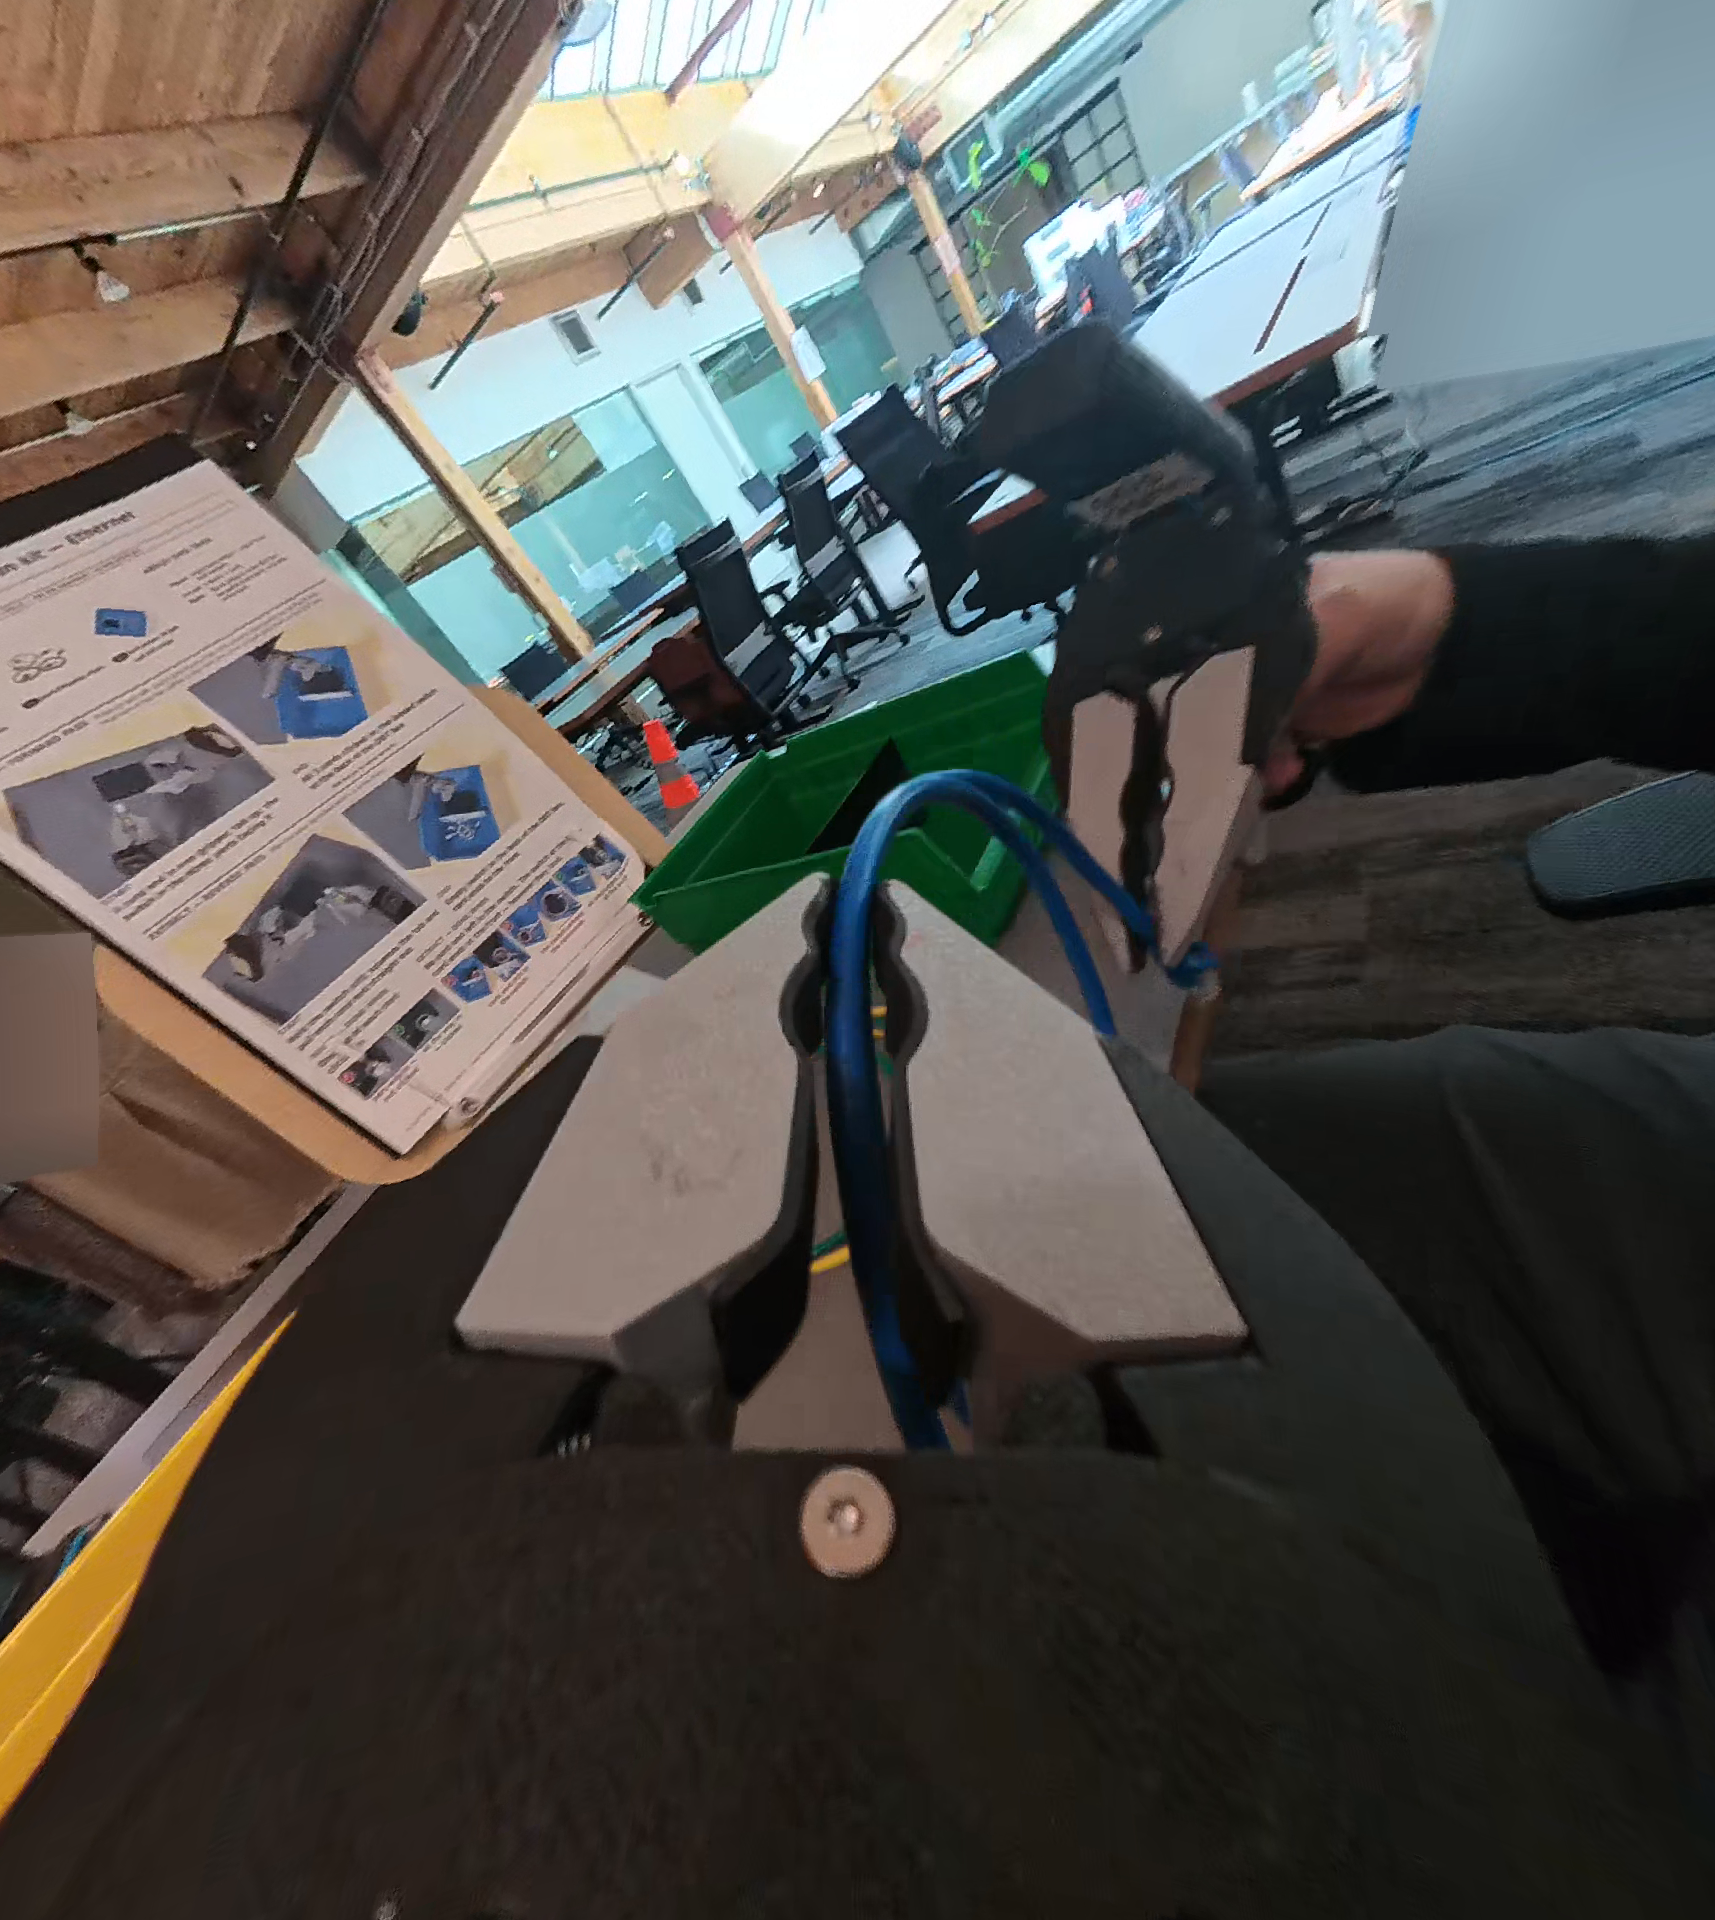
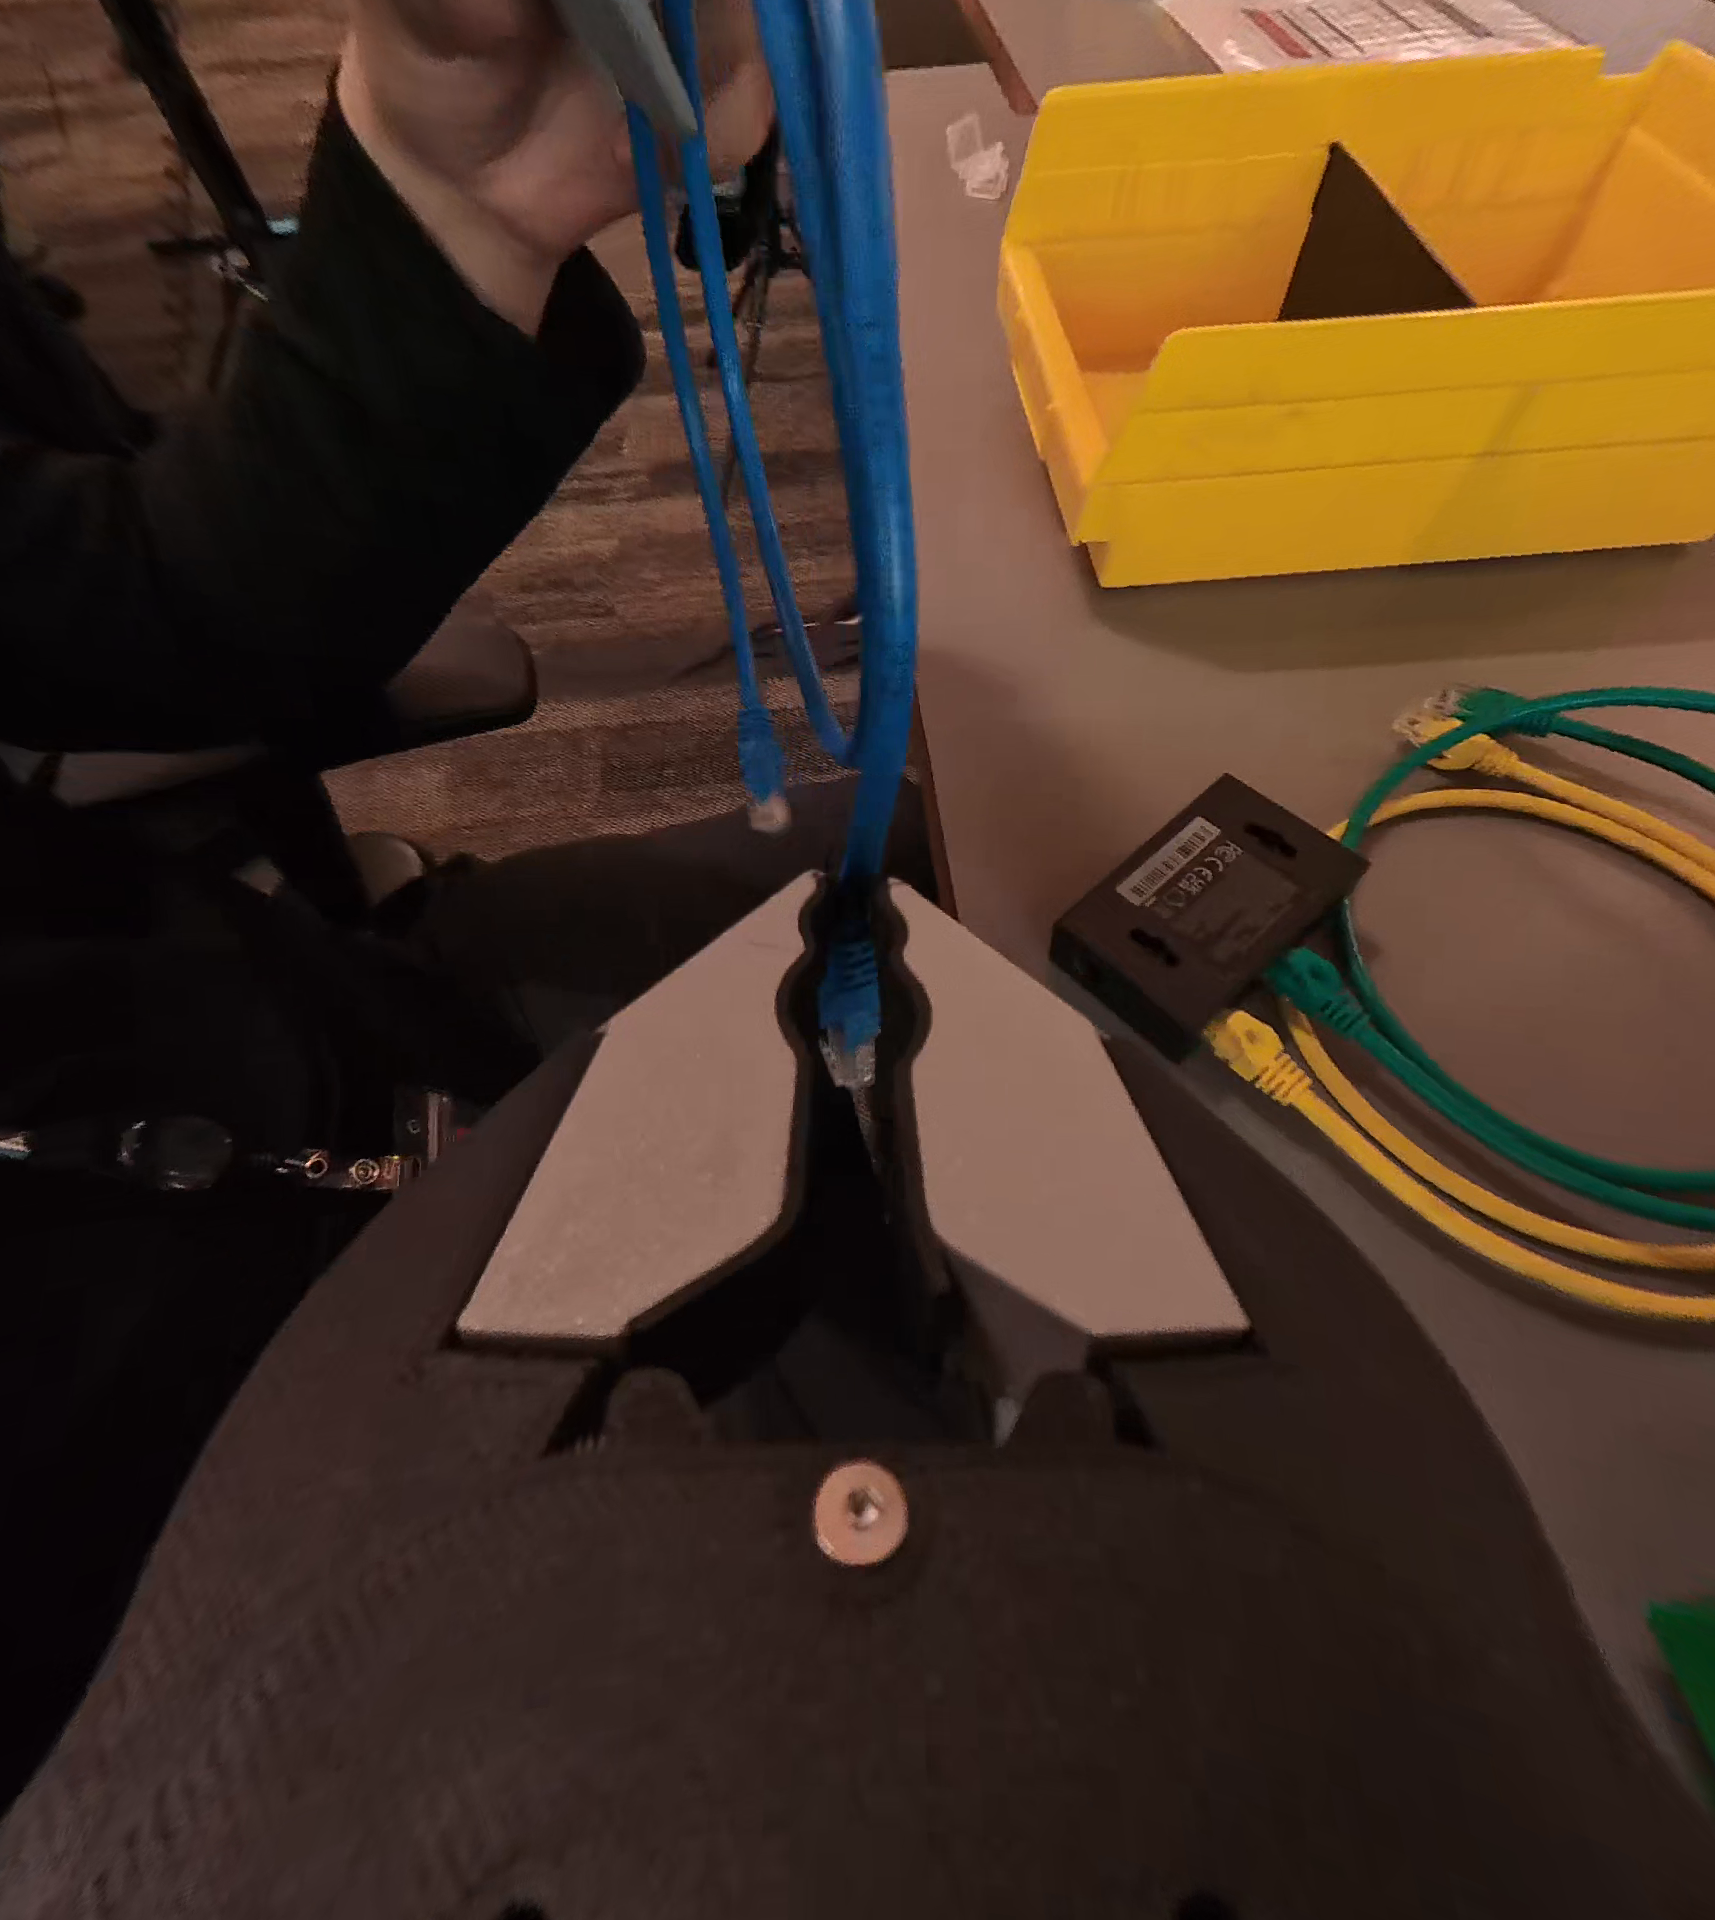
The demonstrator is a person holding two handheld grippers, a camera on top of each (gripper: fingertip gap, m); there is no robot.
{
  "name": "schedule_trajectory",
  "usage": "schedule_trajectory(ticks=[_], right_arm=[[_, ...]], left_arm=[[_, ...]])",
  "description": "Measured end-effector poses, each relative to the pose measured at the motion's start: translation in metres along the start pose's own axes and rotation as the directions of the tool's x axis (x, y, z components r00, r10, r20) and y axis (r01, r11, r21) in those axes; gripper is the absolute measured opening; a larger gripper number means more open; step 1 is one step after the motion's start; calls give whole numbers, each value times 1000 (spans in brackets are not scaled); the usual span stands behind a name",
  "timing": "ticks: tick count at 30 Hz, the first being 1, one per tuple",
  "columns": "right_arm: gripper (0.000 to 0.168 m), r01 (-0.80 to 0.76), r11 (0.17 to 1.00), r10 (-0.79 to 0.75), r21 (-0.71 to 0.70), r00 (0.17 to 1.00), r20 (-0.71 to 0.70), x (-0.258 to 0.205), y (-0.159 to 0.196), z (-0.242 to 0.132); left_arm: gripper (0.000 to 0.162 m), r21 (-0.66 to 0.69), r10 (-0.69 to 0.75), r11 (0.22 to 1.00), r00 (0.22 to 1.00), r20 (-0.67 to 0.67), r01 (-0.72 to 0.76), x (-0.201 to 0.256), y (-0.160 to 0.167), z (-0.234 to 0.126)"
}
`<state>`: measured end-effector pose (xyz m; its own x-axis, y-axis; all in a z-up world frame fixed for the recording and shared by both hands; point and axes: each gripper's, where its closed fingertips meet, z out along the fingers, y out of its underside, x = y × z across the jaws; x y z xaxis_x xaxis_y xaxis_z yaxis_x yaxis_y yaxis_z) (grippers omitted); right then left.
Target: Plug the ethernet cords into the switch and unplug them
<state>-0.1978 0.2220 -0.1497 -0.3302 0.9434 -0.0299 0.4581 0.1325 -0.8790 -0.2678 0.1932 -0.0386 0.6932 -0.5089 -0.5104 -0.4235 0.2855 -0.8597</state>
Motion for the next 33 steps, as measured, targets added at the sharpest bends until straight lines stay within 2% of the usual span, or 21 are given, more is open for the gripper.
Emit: schedule_trajectory(ticks=[3, 6, 10, 12, 14, 16, 17, 19, 21, 23, 25, 29, 31, 33], right_arm=[[5, -11, 1000, 11, -9, 1000, -7, -1, -1, -5], [4, -17, 999, 19, 34, 999, -33, 5, -11, -5], [5, -80, 989, 98, 124, 986, -139, 43, -37, -12], [5, -152, 962, 191, 228, 969, -156, 68, -57, -20], [5, -252, 913, 330, 322, 919, -216, 110, -66, -30], [4, -391, 821, 497, 416, 848, -186, 150, -65, -34], [4, -466, 762, 573, 449, 808, -134, 165, -61, -34], [4, -570, 683, 658, 456, 751, -48, 183, -51, -33], [3, -582, 684, 674, 439, 735, -76, 192, -40, -36], [3, -542, 733, 648, 410, 739, -181, 200, -29, -43], [3, -509, 762, 628, 400, 732, -263, 207, -25, -53], [2, -505, 763, 629, 403, 724, -283, 218, -31, -65], [3, -521, 748, 642, 412, 726, -246, 219, -39, -66], [3, -542, 728, 655, 419, 730, -194, 216, -47, -63]], left_arm=[[4, -36, 14, 999, 1000, 27, -13, -2, 6, 3], [4, -10, -18, 1000, 997, 80, 19, -17, -7, 14], [6, -159, 180, 974, 979, 91, -164, -67, -26, 68], [7, -252, 87, 966, 994, 70, -67, -98, -32, 106], [13, -408, -145, 890, 975, 169, 203, -138, -14, 141], [41, -518, -210, 788, 936, 282, 333, -167, 16, 164], [54, -573, -168, 741, 924, 345, 349, -179, 34, 165], [58, -656, -26, 691, 918, 396, 302, -189, 62, 155], [60, -655, 71, 725, 923, 379, 213, -180, 76, 145], [60, -610, 119, 776, 911, 396, 163, -173, 86, 132], [61, -587, 72, 784, 909, 411, 203, -168, 101, 116], [71, -579, -88, 742, 904, 417, 339, -166, 126, 95], [64, -532, -227, 768, 928, 295, 357, -134, 113, 105], [56, -454, -289, 824, 941, 178, 339, -100, 95, 120]])
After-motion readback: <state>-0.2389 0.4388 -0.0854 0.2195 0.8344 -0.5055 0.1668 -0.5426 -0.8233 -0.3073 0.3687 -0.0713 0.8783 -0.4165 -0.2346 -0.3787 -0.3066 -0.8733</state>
